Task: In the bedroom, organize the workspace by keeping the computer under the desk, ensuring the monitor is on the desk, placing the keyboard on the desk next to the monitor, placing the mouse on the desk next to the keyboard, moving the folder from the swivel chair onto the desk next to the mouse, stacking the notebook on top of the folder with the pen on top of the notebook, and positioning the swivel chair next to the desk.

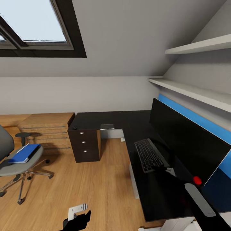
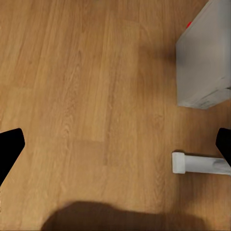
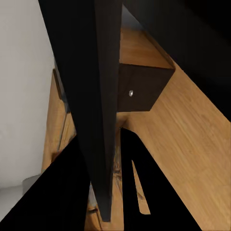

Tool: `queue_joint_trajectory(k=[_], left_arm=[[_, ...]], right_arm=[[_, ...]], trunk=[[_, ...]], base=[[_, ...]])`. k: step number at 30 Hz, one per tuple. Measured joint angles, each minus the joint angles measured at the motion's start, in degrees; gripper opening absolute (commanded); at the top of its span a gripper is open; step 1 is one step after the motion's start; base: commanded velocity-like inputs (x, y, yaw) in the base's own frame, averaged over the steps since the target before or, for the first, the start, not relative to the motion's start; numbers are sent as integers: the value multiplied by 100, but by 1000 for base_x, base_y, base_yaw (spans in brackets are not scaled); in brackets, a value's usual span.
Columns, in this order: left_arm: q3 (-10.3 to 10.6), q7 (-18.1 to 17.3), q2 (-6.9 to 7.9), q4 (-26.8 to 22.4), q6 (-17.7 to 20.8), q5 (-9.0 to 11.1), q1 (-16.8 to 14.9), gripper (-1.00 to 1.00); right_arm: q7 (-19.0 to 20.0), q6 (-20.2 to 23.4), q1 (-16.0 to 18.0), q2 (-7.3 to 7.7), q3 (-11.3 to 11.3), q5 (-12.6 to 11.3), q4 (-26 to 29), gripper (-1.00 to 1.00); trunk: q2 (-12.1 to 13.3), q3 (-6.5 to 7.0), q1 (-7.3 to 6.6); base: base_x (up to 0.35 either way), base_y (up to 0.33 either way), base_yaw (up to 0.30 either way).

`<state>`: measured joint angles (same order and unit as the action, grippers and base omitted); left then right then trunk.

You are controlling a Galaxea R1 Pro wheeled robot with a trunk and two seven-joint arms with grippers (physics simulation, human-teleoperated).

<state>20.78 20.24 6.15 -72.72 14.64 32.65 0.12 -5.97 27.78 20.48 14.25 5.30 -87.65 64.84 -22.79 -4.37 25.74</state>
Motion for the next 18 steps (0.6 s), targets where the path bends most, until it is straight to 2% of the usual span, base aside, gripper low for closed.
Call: queue_joint_trajectory(k=[2, 4, 6, 7, 8, 11, 18], left_arm=[[3, -4, -4, 17, -7, -2, 0, 100], [7, -5, -2, 25, -14, -1, 0, 100], [9, -6, -4, 29, -17, -2, -1, 100], [10, -6, -5, 29, -21, -5, -1, 100], [9, -6, -5, 29, -23, -6, -1, 100], [9, 1, -5, 32, -28, -8, 0, 100], [9, -5, -2, 34, -41, -8, 0, 100]], right_arm=[[17, -276, 3, -91, 17, 44, -24, -100], [22, -394, 2, -182, 30, 203, -31, -100], [30, -459, 3, -334, 28, 576, -39, -100], [35, -493, 2, -498, 22, 811, -41, -100], [33, -500, 4, -542, 17, 891, -42, -100], [34, -540, 4, -601, 19, 993, -43, -100], [34, -556, 4, -612, 22, 1012, -43, -100]], trunk=[[0, 0, 0], [0, 0, 0], [0, 0, 0], [0, 0, 0], [0, 0, 0], [0, 0, 0], [-1, 0, -1]], base=[[0, 0, 0], [0, 0, 0], [0, 0, 0], [0, 0, 0], [0, 0, 0], [0, 0, 0], [31, 14, 0]])
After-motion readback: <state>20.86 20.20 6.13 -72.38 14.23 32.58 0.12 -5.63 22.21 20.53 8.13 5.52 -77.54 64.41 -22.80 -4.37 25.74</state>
